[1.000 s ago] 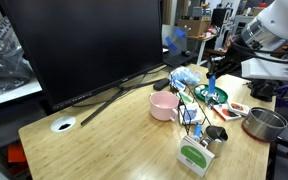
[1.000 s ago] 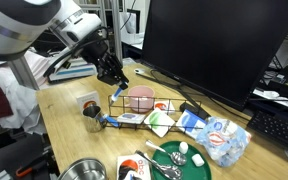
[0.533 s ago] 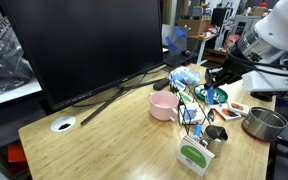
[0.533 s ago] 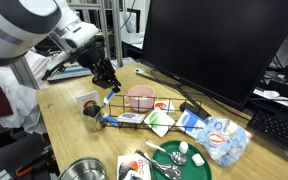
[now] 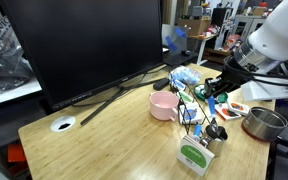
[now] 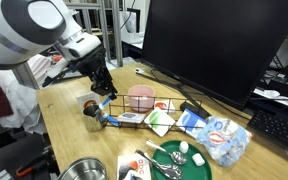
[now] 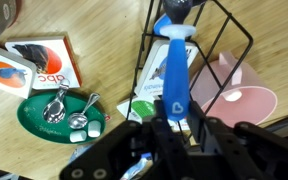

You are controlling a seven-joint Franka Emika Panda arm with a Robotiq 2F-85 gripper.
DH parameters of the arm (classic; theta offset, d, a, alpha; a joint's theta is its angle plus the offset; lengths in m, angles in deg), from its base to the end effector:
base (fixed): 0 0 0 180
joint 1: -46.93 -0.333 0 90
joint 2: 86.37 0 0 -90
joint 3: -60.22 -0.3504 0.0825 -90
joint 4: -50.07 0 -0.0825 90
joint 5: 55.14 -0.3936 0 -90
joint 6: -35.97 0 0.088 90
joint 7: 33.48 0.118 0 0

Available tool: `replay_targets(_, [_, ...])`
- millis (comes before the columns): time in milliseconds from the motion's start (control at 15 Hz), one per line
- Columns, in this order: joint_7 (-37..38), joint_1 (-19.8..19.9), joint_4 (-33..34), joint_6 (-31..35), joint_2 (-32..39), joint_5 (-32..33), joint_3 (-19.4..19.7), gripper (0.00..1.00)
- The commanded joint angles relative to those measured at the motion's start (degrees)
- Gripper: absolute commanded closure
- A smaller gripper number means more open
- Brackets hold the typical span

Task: Place blue spoon into the silver cup

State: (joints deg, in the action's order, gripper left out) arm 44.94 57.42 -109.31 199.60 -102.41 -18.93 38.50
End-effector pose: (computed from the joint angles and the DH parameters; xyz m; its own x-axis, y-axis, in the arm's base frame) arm 0.3872 0.1020 0.3294 0.7347 -0.5092 0.4483 -0.5374 -0.8401 -0.0735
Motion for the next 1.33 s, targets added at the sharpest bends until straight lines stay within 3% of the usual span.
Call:
replay_targets(0, [-3.5,0.6,0.0,1.8,0.8,1.3,2.4,0.93])
replay_targets(1267, [-16.9,-2.1,1.5,5.1,3.9,0.5,3.3,0.93])
